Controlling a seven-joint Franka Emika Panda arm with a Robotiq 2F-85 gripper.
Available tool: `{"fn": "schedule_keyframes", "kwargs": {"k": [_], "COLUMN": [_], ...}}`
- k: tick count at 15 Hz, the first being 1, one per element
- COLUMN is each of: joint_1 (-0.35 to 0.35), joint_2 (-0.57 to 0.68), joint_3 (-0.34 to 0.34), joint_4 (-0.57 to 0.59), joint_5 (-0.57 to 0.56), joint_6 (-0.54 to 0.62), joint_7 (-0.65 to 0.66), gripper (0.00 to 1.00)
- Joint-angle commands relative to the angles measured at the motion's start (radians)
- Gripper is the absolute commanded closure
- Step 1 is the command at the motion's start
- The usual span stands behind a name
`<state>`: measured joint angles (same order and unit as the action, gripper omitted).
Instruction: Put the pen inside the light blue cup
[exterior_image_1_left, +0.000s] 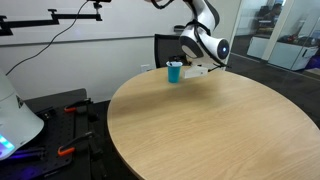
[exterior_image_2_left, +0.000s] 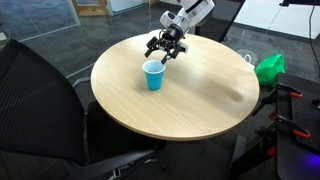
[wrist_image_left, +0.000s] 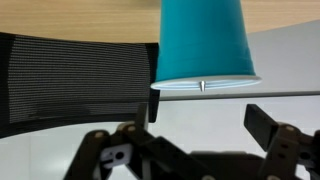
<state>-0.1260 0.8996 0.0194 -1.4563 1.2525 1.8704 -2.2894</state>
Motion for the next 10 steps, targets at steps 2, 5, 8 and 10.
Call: {"fn": "schedule_keyframes", "kwargs": {"k": [2, 5, 8, 10], "joint_1": [0.001, 0.001, 0.000, -0.002], "joint_2": [-0.041, -0.077, -0.125, -0.160], "joint_3": [0.012, 0.023, 0.032, 0.035], "joint_4": [-0.022, -0.050, -0.084, -0.109], "joint_5": [-0.013, -0.009, -0.001, 0.006], "joint_6": [-0.005, -0.009, -0.010, -0.012], "joint_7": [-0.017, -0.041, -0.078, -0.104], "gripper": [0.00, 0.00, 0.00, 0.00]}}
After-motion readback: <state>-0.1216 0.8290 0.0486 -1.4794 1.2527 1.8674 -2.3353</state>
